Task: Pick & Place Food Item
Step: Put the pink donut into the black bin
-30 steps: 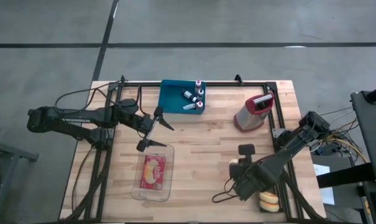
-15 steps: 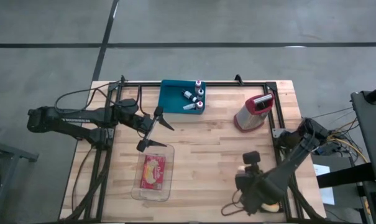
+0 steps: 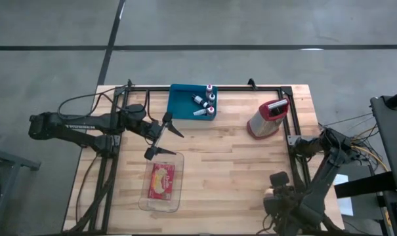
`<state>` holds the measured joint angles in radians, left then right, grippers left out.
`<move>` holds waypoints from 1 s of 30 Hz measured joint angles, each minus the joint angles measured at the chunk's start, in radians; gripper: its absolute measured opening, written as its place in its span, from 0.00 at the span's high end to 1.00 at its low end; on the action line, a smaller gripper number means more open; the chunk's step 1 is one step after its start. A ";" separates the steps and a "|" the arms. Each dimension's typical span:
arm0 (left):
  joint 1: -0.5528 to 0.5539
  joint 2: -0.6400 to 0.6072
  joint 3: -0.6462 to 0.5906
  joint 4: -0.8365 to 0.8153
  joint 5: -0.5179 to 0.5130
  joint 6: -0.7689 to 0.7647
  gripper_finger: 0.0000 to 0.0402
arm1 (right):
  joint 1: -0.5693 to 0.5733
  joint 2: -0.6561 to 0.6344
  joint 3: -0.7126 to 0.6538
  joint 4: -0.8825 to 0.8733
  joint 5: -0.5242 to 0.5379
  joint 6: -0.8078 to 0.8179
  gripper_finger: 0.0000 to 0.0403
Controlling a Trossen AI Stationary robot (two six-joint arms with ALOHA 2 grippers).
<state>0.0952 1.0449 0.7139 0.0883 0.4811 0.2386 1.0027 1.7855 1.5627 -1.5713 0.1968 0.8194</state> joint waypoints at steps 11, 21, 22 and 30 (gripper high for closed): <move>0.000 0.000 0.000 0.000 0.000 0.000 0.15 | 0.072 0.002 -0.042 0.000 -0.100 0.101 0.96; 0.000 0.000 0.000 0.000 0.000 0.000 0.15 | 0.080 0.002 -0.158 0.000 -0.101 0.153 0.97; 0.000 0.000 0.000 0.000 0.000 0.000 0.15 | 0.080 0.001 -0.163 0.000 -0.100 0.150 0.97; 0.000 0.000 0.000 0.000 0.000 0.000 0.15 | 0.089 -0.044 -0.168 -0.002 -0.056 0.142 0.97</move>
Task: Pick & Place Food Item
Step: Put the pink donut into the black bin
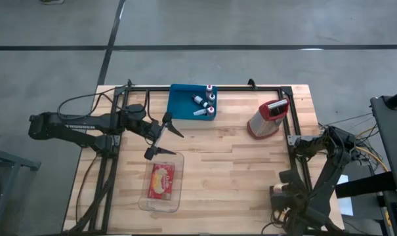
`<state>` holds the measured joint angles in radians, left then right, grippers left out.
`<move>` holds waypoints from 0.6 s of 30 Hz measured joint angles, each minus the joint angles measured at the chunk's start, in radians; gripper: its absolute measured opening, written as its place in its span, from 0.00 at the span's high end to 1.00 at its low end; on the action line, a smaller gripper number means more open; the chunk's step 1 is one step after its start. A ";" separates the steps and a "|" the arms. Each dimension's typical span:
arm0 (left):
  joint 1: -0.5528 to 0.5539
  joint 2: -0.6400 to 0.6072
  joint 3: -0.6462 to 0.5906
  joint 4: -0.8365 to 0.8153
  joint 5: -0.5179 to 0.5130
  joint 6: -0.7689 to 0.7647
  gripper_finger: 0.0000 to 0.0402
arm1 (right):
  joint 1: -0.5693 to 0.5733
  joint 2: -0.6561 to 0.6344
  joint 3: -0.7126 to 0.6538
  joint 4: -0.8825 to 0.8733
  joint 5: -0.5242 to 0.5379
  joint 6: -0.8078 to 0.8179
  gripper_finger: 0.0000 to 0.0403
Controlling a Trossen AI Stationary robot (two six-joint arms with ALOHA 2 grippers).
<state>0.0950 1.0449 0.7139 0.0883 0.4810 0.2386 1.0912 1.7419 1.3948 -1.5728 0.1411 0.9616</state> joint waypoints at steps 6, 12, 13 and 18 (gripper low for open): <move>0.000 0.000 0.000 0.000 0.000 0.000 0.15 | 0.000 -0.014 0.003 0.003 0.016 0.004 0.97; 0.000 0.000 0.000 0.000 0.000 0.000 0.15 | 0.000 0.006 -0.032 0.001 -0.019 0.003 0.97; 0.000 0.000 0.000 0.000 0.000 0.000 0.15 | 0.000 0.011 -0.035 0.002 -0.018 -0.001 0.97; 0.000 0.000 0.000 0.000 0.000 0.000 0.15 | 0.000 0.028 -0.035 0.006 -0.019 -0.025 0.97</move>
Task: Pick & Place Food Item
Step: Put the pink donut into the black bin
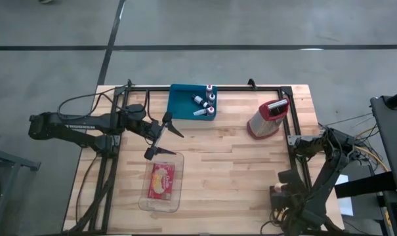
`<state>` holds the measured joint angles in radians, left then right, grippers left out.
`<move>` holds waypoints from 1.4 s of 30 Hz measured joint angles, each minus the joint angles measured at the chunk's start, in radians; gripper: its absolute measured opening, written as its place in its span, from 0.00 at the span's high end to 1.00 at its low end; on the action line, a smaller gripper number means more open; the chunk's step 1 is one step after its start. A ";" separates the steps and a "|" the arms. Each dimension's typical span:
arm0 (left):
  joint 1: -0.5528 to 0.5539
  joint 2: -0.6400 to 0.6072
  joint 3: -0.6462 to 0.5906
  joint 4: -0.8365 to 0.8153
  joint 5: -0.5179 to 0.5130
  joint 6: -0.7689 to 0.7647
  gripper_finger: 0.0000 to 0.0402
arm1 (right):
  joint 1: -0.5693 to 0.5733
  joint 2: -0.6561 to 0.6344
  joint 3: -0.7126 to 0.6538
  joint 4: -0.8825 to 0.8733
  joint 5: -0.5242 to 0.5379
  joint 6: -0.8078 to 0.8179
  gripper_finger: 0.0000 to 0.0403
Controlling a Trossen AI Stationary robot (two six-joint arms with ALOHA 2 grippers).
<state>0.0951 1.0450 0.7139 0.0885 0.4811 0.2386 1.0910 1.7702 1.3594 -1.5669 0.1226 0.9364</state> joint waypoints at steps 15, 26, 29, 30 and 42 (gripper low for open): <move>0.000 0.000 0.000 0.000 0.000 0.000 0.15 | -0.001 0.000 -0.018 0.110 0.010 0.055 0.97; 0.000 0.000 0.000 0.000 0.000 0.000 0.15 | 0.000 0.000 -0.035 0.128 0.007 0.079 0.97; 0.000 0.000 0.000 0.000 0.000 0.000 0.15 | 0.000 0.000 -0.035 0.128 0.007 0.093 0.97; 0.000 0.000 0.000 0.000 0.000 0.000 0.15 | 0.000 0.000 -0.035 0.128 0.007 0.095 0.97; 0.000 0.000 0.000 0.000 0.000 0.000 0.15 | 0.000 0.000 -0.041 0.101 0.038 0.128 0.92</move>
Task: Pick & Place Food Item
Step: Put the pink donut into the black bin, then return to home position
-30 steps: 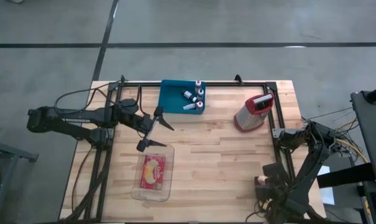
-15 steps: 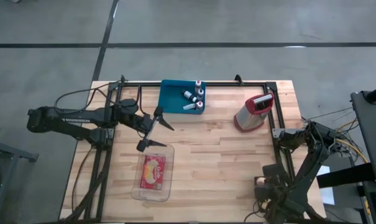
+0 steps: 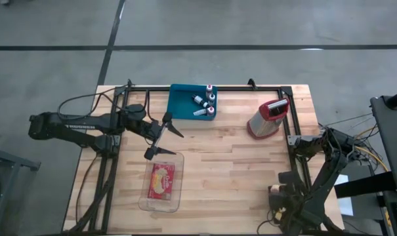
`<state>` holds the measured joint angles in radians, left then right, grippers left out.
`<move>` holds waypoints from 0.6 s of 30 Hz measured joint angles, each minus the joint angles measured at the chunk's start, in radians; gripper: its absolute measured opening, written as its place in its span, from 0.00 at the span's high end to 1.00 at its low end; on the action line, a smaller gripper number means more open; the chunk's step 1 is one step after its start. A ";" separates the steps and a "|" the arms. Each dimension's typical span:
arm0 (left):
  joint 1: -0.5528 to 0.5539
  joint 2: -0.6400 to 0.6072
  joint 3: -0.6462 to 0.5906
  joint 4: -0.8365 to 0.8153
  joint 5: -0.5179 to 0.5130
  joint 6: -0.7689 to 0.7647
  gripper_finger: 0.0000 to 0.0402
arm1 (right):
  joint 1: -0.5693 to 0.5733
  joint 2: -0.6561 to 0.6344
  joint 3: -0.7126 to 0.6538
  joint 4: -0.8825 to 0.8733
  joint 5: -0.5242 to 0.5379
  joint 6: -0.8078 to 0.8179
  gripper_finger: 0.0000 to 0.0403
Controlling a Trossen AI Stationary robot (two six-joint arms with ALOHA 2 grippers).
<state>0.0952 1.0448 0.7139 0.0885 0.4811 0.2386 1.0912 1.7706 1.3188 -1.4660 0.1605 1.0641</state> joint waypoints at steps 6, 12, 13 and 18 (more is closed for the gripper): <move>0.000 0.000 0.000 0.000 0.000 0.000 0.15 | -0.001 0.000 -0.003 -0.027 0.058 0.060 0.79; 0.000 0.000 0.000 0.000 0.000 0.000 0.15 | 0.000 0.000 -0.001 -0.024 0.056 0.062 0.70; 0.000 0.000 0.000 0.000 0.000 0.000 0.15 | 0.000 0.000 -0.001 -0.023 0.055 0.061 0.69; 0.000 0.000 0.000 0.000 0.000 0.000 0.15 | 0.000 0.000 -0.001 -0.008 0.052 0.061 0.65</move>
<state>0.0951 1.0448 0.7139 0.0886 0.4809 0.2386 1.0908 1.7702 1.3178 -1.4739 0.2129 1.1249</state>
